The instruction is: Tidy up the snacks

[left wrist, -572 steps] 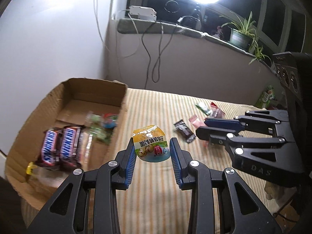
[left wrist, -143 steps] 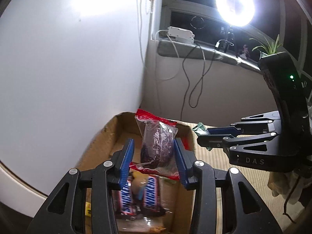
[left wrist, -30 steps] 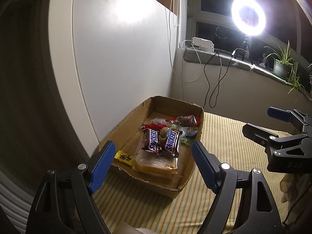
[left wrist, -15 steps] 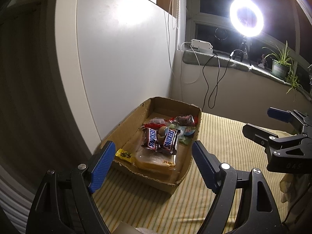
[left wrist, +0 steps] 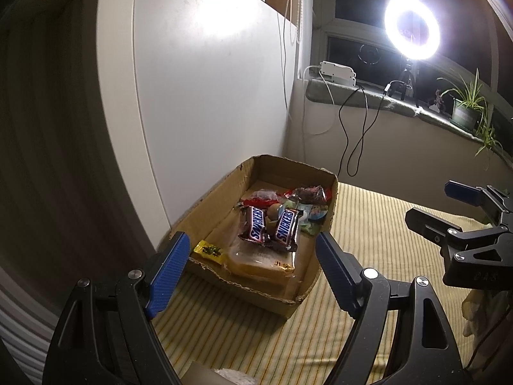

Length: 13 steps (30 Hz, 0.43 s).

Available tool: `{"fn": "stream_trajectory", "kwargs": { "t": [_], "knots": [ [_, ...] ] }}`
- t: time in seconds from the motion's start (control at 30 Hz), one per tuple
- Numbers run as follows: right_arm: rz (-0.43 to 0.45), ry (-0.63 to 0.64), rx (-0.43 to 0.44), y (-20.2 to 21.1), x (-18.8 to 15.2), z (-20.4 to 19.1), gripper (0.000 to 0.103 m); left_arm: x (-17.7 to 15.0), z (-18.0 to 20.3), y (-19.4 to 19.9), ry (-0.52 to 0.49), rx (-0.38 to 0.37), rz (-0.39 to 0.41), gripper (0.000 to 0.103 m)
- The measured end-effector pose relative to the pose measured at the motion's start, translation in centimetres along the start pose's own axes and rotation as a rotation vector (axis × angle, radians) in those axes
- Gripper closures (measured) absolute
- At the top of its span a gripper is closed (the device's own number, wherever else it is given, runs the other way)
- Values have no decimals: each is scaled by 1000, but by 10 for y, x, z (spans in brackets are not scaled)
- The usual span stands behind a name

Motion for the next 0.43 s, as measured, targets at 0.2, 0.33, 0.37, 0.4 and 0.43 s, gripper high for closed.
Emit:
{"fn": "stream_trajectory", "kwargs": {
  "t": [0.2, 0.33, 0.37, 0.4, 0.43],
  "knots": [
    [-8, -14, -7, -2, -4, 8, 0, 0, 0, -4, -1, 5, -6, 22],
    [-13, -26, -13, -3, -7, 14, 0, 0, 1, -4, -2, 6, -2, 22],
    [-14, -29, -15, -3, -8, 17, 0, 0, 2, -4, -4, 8, 0, 22],
    [-16, -31, -16, -3, -8, 19, 0, 0, 3, -4, -6, 8, -1, 22],
    [-18, -32, -17, -3, -9, 20, 0, -1, 4, -4, -9, 6, -2, 22]
  ]
}}
Point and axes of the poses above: each gripper's, at about its wrist camera, not at the fingertips, and y roughly against the way its jaws point, z to its right, x to its top, the point moved 3 cm from there along -y, roughly the way its jaws point, and after that the axes turned 5 degrees about x, right-handed, at the moved point
